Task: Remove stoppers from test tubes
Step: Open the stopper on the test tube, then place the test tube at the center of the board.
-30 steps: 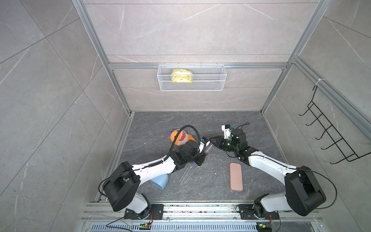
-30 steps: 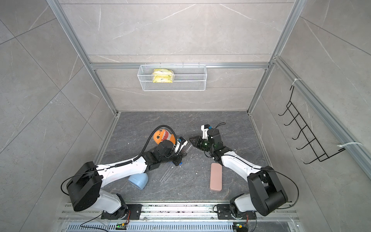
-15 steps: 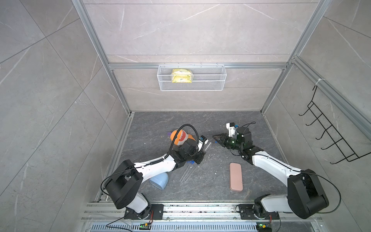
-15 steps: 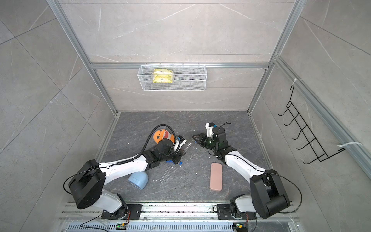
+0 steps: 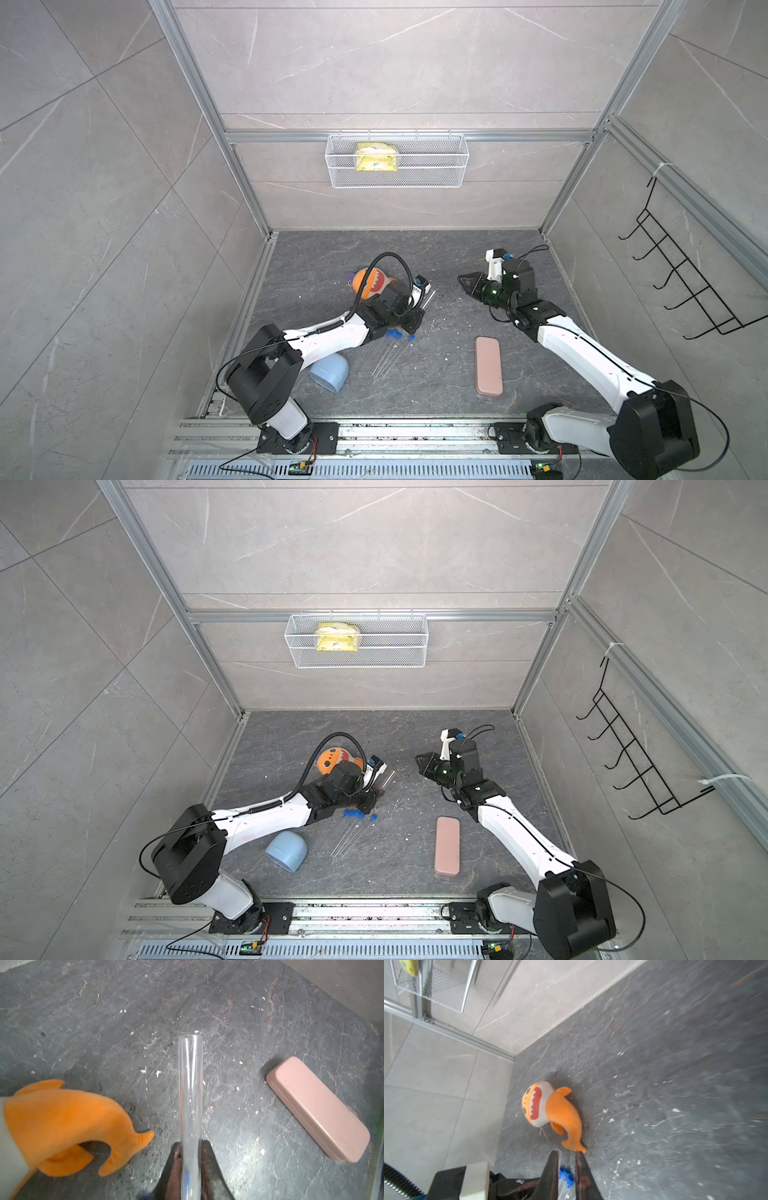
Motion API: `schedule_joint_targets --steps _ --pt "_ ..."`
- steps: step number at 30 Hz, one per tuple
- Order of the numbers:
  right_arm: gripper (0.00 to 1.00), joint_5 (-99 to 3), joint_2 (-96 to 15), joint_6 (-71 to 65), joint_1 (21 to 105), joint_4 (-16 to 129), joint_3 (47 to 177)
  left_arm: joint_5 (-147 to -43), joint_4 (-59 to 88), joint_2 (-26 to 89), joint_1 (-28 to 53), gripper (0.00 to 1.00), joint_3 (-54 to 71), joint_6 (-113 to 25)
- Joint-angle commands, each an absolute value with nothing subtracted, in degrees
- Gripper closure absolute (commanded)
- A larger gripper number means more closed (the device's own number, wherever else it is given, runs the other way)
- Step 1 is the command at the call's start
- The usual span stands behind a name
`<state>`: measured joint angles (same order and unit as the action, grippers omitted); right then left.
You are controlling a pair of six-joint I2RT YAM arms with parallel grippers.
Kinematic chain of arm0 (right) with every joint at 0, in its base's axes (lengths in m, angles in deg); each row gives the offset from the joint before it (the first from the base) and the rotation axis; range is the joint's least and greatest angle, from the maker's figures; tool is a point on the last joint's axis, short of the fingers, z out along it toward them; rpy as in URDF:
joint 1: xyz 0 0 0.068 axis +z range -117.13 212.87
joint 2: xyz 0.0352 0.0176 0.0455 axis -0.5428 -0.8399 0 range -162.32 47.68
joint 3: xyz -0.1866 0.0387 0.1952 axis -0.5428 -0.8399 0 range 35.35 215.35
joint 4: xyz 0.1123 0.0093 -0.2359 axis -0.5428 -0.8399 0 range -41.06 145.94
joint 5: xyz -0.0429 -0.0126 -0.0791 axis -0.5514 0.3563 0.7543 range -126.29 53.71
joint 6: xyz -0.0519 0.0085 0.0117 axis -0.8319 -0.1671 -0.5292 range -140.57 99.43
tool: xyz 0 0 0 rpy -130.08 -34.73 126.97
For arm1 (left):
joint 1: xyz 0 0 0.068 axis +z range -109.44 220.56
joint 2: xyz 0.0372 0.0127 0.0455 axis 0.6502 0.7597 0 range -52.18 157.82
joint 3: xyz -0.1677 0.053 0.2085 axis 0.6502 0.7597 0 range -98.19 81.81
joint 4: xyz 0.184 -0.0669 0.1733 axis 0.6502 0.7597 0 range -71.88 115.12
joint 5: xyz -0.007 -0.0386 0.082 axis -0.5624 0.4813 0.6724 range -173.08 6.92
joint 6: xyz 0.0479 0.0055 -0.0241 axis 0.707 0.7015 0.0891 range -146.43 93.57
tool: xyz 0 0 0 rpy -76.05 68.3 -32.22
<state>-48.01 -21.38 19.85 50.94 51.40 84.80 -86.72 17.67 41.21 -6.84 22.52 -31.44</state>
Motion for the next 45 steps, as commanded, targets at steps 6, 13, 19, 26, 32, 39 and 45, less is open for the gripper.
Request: schedule_joint_targets --steps 6,13,19,26,32,39,45 --pt "1.00 -30.4 -15.6 14.4 50.7 36.1 86.2 -78.3 28.2 58.8 -8.3 1.00 1.2 -38.1" --pt "1.00 -29.8 -15.5 13.9 50.6 34.7 86.2 -71.6 40.0 70.4 -8.2 1.00 -13.7 -42.6" --pt "1.00 -31.2 -17.1 14.6 50.6 36.0 85.6 -70.3 45.0 75.3 -7.1 0.99 -18.9 -44.8" --pt "1.00 -32.4 -19.3 15.5 50.7 37.7 84.7 -69.7 47.5 78.0 -6.6 0.88 -20.9 -45.4" --pt "1.00 -32.5 -21.0 15.7 50.6 38.9 84.1 -71.0 46.9 78.2 -6.3 0.73 -20.3 -45.8" --pt "1.00 -32.8 -23.3 16.4 50.6 41.1 83.0 -71.7 46.6 78.3 -6.1 0.62 -19.9 -46.3" --pt "1.00 -33.3 -27.6 17.9 50.7 44.1 83.0 -72.8 42.4 73.4 -6.2 0.52 -16.7 -44.7"
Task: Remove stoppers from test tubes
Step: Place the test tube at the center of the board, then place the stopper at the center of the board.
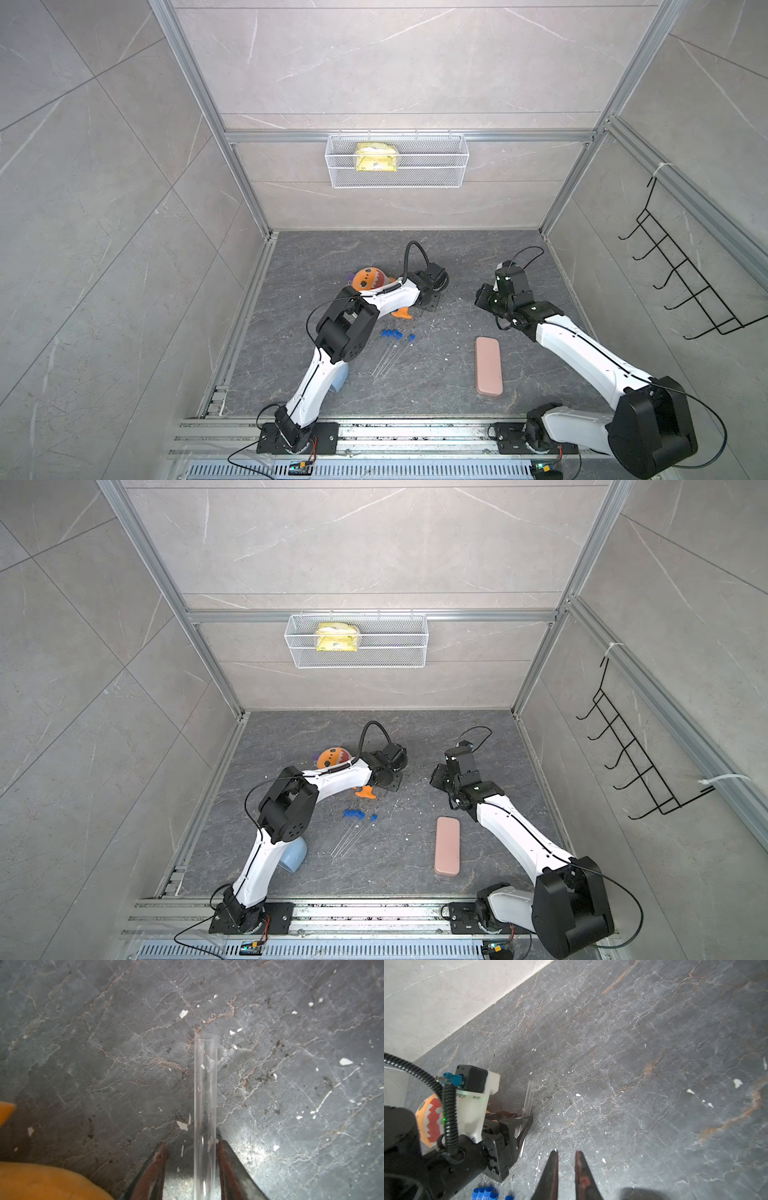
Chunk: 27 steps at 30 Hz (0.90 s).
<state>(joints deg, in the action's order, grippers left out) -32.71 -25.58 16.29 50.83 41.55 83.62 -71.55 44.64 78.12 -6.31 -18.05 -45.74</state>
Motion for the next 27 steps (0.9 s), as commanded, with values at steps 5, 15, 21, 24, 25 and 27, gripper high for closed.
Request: schedule_joint_targets --steps 5,15,21,24,25,27 --pt "1.00 -32.9 -33.6 20.2 51.3 46.5 83.7 -73.5 36.8 64.9 -6.8 0.49 -11.3 -41.9" --pt "0.95 -27.3 -46.0 21.5 54.3 47.8 88.4 -70.4 32.5 47.3 -9.3 0.49 0.1 -39.8" --pt "0.87 -24.3 -51.9 22.0 56.1 47.6 90.8 -68.8 32.0 39.0 -9.6 0.48 7.3 -40.6" --pt "0.79 -23.2 -54.0 22.6 56.8 47.1 91.7 -68.2 31.8 35.3 -9.6 0.49 10.4 -41.4" --pt "0.78 -23.0 -54.6 22.7 57.1 47.1 91.8 -68.1 31.9 34.2 -9.6 0.48 11.2 -41.5" --pt "0.75 -22.6 -55.5 23.0 57.4 47.1 92.0 -67.5 31.8 32.2 -9.6 0.48 12.9 -41.6"
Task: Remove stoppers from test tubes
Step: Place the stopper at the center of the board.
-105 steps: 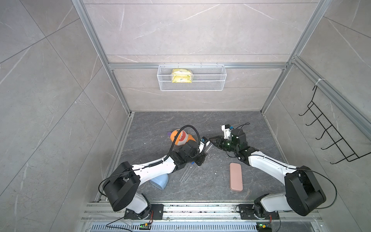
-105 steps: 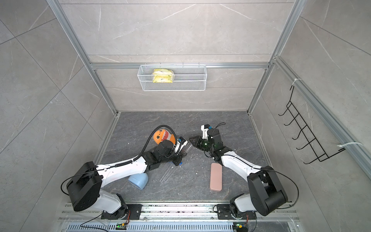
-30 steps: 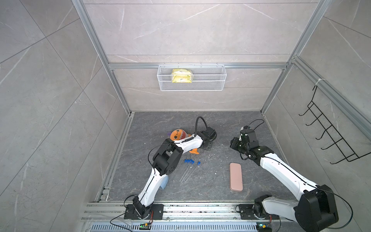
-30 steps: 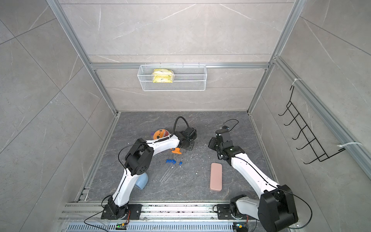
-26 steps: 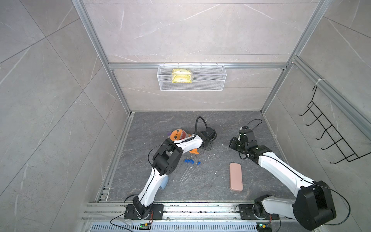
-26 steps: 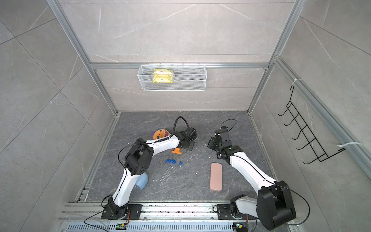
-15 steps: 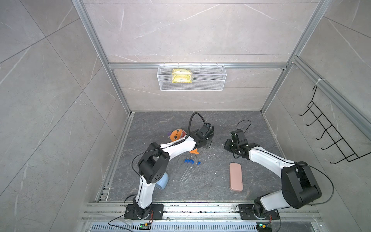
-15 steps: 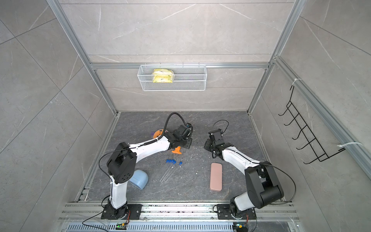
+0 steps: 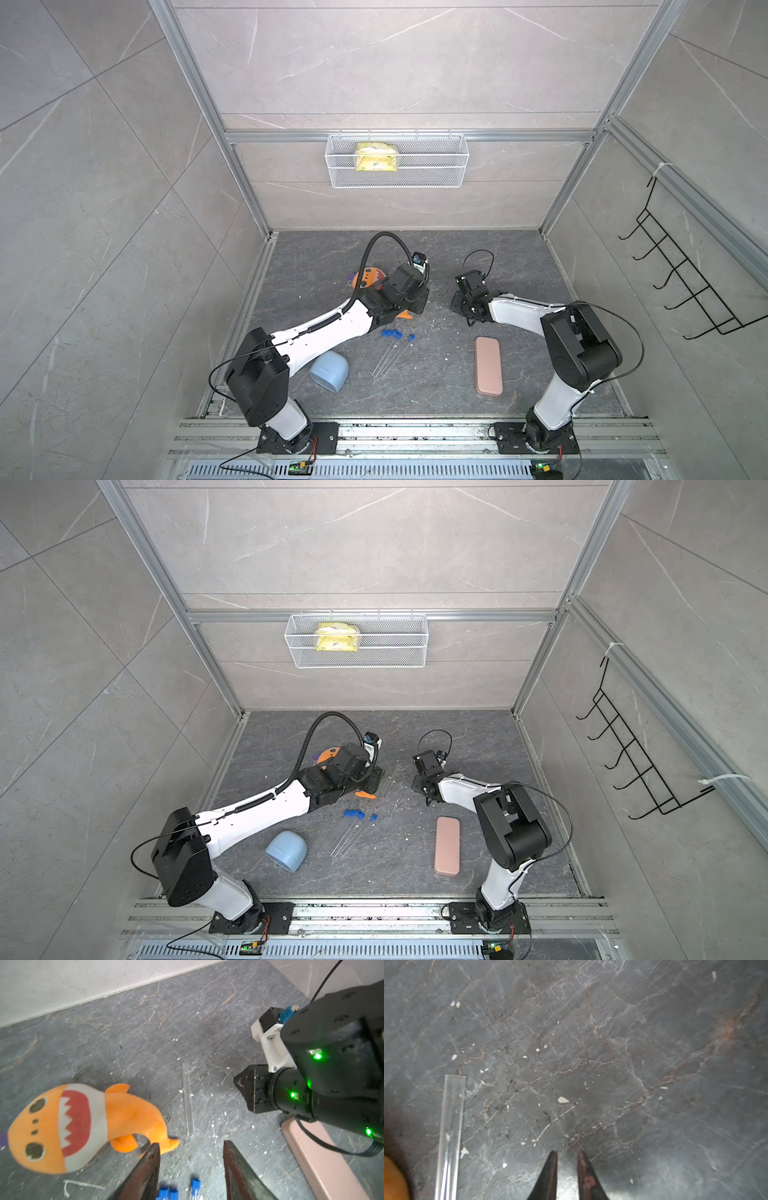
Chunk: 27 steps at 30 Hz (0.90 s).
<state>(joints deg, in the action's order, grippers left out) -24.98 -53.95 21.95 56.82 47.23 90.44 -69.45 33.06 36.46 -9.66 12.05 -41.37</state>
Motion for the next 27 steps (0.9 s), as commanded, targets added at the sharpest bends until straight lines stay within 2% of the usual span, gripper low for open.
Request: schedule_joint_targets --steps 1,5,18,27 --pt "0.74 -22.4 -56.0 23.1 57.6 47.0 92.1 -67.2 32.1 31.2 -9.6 0.48 13.4 -41.5" --pt "0.70 -21.5 -57.7 23.3 58.0 46.4 92.9 -66.1 33.0 28.5 -9.6 0.48 15.0 -41.7" --pt "0.67 -21.0 -57.5 22.6 58.5 46.4 92.9 -65.0 33.5 26.6 -9.6 0.48 17.4 -42.4" --pt "0.60 -21.8 -50.2 17.9 59.7 42.8 96.5 -64.5 34.7 26.5 -9.6 0.48 18.1 -42.9"
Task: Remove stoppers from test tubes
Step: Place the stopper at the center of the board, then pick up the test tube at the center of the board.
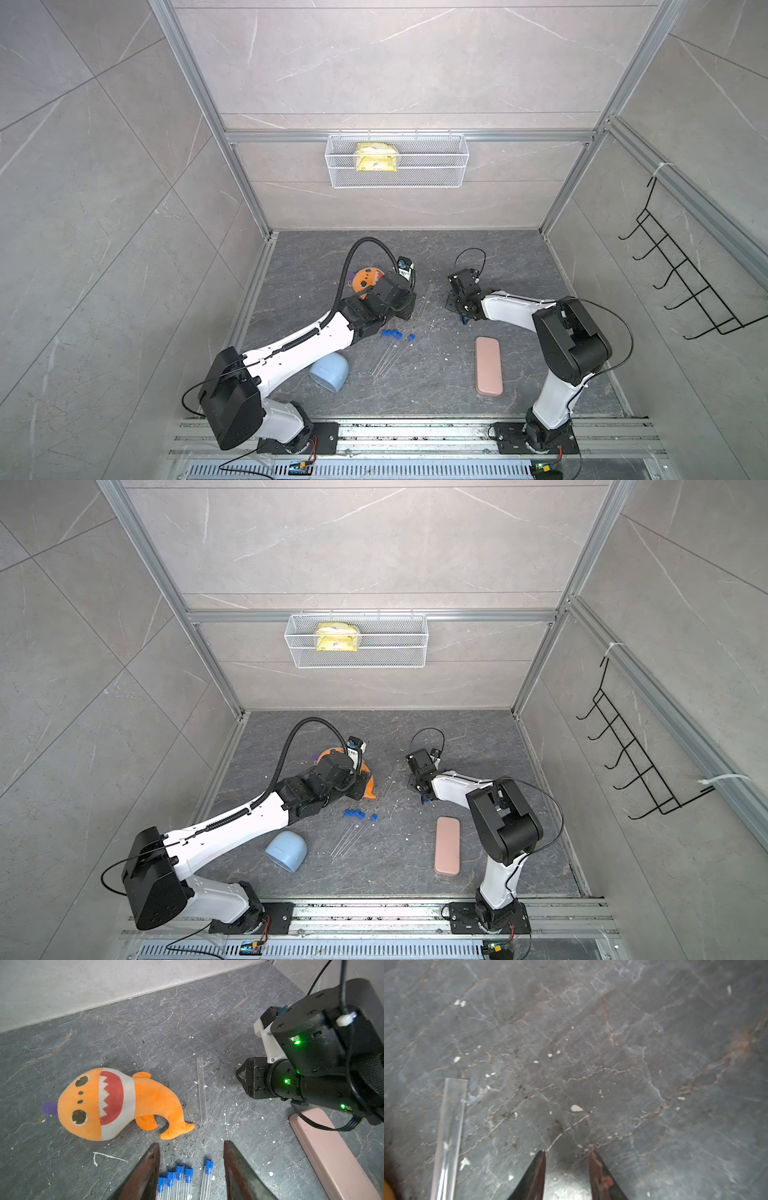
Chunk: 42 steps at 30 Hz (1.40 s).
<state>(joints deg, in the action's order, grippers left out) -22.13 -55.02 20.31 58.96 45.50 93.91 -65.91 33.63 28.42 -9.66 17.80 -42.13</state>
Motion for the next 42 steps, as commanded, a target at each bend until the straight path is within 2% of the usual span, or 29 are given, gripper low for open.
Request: schedule_joint_targets --steps 1,10,19,27,42 --pt "0.59 -22.3 -48.5 17.6 59.8 42.2 96.7 -64.4 35.0 26.5 -9.6 0.49 18.2 -43.1" --pt "0.58 -25.4 -30.2 12.9 61.1 38.6 92.7 -64.9 39.0 25.6 -10.1 0.50 22.1 -45.2" --pt "0.56 -32.2 -16.9 11.3 61.4 38.0 84.2 -65.5 41.0 30.6 -17.4 0.52 26.7 -51.4" --pt "0.56 -34.2 -16.5 11.4 61.4 38.4 82.4 -69.3 40.3 35.2 -18.9 0.55 28.9 -57.1" --pt "0.56 -34.7 -17.0 11.2 61.5 38.6 82.8 -72.5 39.2 40.1 -17.3 0.58 29.5 -57.7"
